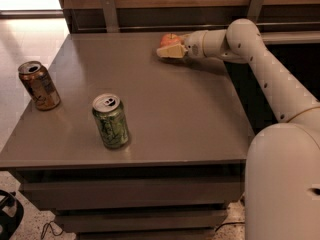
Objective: Pick apple
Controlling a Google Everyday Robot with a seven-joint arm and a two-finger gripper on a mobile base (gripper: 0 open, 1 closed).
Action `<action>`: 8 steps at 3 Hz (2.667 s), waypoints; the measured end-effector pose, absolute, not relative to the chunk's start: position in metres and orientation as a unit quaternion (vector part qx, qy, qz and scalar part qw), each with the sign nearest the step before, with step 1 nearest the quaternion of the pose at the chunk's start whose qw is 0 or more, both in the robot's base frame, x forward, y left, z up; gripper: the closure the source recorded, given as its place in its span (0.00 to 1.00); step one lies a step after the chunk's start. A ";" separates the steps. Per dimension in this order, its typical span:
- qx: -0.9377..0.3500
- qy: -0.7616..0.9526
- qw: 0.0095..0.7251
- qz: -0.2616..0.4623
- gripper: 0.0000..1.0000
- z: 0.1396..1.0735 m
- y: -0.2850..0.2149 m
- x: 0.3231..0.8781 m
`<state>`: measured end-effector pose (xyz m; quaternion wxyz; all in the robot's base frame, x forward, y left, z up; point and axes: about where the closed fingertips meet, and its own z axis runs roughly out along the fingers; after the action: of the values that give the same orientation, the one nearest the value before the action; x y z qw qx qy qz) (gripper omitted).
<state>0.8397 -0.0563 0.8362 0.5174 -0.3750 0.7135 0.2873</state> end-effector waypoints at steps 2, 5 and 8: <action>-0.377 0.713 0.515 0.291 0.83 0.833 -0.049 0.840; -0.385 0.707 0.512 0.300 1.00 0.835 -0.037 0.837; -0.417 0.669 0.528 0.316 1.00 0.904 -0.026 0.817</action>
Offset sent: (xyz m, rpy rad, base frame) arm 0.0001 0.0028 -0.0013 0.0005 0.0018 0.0036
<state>0.8168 -0.0261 0.9042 0.5281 -0.4171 0.6689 0.3156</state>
